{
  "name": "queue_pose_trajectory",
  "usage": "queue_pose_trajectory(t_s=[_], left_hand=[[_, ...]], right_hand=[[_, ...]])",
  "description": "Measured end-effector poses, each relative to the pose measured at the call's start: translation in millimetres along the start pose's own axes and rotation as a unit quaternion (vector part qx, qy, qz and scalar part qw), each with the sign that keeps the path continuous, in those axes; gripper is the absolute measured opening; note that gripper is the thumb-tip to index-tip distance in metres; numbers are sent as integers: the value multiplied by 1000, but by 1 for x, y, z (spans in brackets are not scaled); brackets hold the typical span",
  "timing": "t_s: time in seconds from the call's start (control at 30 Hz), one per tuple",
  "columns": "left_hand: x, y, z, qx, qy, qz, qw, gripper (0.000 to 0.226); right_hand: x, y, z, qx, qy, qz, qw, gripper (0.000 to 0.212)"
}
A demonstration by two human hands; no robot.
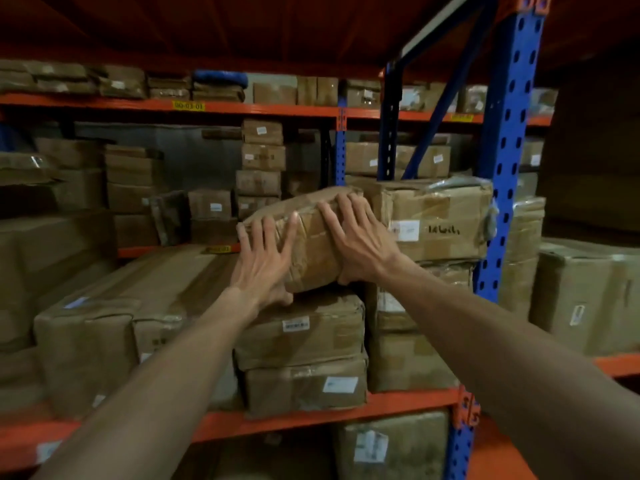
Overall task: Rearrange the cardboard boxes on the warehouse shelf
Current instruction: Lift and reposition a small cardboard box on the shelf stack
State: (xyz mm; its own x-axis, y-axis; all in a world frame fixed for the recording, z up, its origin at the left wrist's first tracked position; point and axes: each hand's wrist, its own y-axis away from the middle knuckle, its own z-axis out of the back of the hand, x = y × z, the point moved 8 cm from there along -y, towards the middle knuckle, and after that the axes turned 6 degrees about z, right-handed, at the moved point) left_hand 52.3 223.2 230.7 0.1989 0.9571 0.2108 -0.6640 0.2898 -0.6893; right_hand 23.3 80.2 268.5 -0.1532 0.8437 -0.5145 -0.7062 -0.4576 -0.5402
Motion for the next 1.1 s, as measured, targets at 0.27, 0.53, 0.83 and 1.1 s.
queue_pose_trajectory(t_s=[0.27, 0.53, 0.83, 1.1], left_hand=[[22, -23, 2, 29, -77, -51, 995, 168], [-18, 15, -27, 27, -122, -56, 991, 162], [-29, 15, -23, 24, -112, -49, 992, 164], [-26, 15, -18, 82, -117, -33, 989, 157]], right_hand=[[10, -8, -13, -1, -79, -33, 996, 153], [18, 33, -57, -14, -85, -55, 995, 149], [1, 48, -66, -22, -119, -44, 992, 154], [2, 46, -65, -14, -146, -59, 987, 150]])
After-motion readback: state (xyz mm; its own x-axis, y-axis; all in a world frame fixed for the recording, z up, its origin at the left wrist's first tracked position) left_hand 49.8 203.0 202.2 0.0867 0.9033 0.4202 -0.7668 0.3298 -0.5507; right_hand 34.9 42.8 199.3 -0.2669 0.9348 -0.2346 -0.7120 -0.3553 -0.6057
